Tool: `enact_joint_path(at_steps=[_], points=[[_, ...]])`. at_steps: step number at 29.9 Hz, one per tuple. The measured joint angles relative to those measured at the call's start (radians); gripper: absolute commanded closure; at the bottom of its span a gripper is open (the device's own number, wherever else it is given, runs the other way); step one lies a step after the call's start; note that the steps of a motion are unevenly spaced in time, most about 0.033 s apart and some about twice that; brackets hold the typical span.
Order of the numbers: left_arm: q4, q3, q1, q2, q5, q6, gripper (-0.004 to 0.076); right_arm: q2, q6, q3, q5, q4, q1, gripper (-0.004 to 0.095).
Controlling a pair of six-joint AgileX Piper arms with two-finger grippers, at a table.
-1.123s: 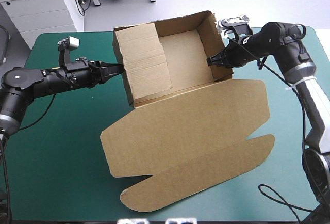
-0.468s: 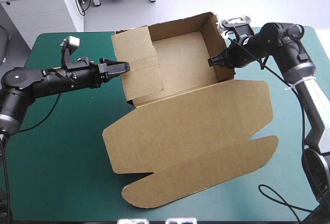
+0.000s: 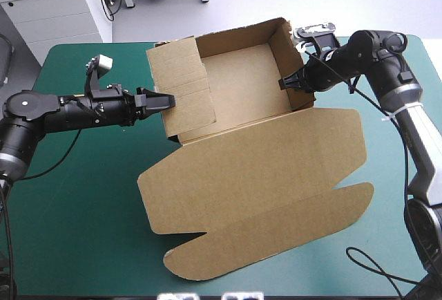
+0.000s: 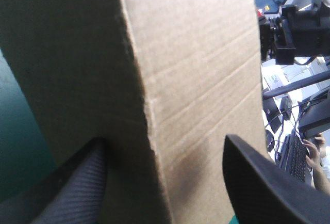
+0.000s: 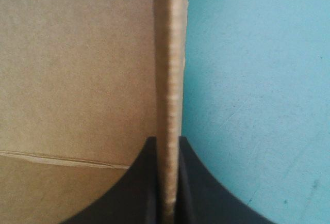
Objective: Fold the box
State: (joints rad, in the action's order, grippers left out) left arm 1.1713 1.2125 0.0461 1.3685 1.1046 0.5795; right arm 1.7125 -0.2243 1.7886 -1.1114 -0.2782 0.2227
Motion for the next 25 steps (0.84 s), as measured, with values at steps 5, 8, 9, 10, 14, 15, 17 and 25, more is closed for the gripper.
enact_joint_path(at_steps=[5,8,9,10,14,15,17,25], points=[[-0.094,0.029,0.000,-0.003,0.012,-0.083,0.0263,0.000,0.000,0.000,0.001,0.008,0.005,0.0920],[-0.206,0.086,-0.022,-0.010,0.011,-0.160,0.0263,0.000,0.010,0.000,0.012,0.036,0.026,0.0920],[-0.246,0.111,-0.038,-0.011,0.011,-0.188,0.0263,0.000,0.019,0.000,0.015,0.054,0.038,0.0920],[-0.279,0.132,-0.059,-0.012,0.008,-0.213,0.0263,0.000,0.028,0.000,0.017,0.072,0.048,0.0920],[-0.464,0.201,-0.168,-0.019,-0.054,-0.380,0.0263,0.000,0.080,0.000,0.028,0.139,0.083,0.0920],[-0.515,0.206,-0.198,-0.021,-0.077,-0.430,0.0263,0.000,0.088,0.000,0.032,0.146,0.088,0.0920],[-0.615,0.210,-0.249,-0.020,-0.110,-0.522,0.0263,0.000,0.098,0.000,0.036,0.150,0.090,0.0920],[-0.965,0.210,-0.446,-0.019,-0.176,-0.908,0.0267,0.000,0.113,0.000,0.041,0.161,0.092,0.0920]])
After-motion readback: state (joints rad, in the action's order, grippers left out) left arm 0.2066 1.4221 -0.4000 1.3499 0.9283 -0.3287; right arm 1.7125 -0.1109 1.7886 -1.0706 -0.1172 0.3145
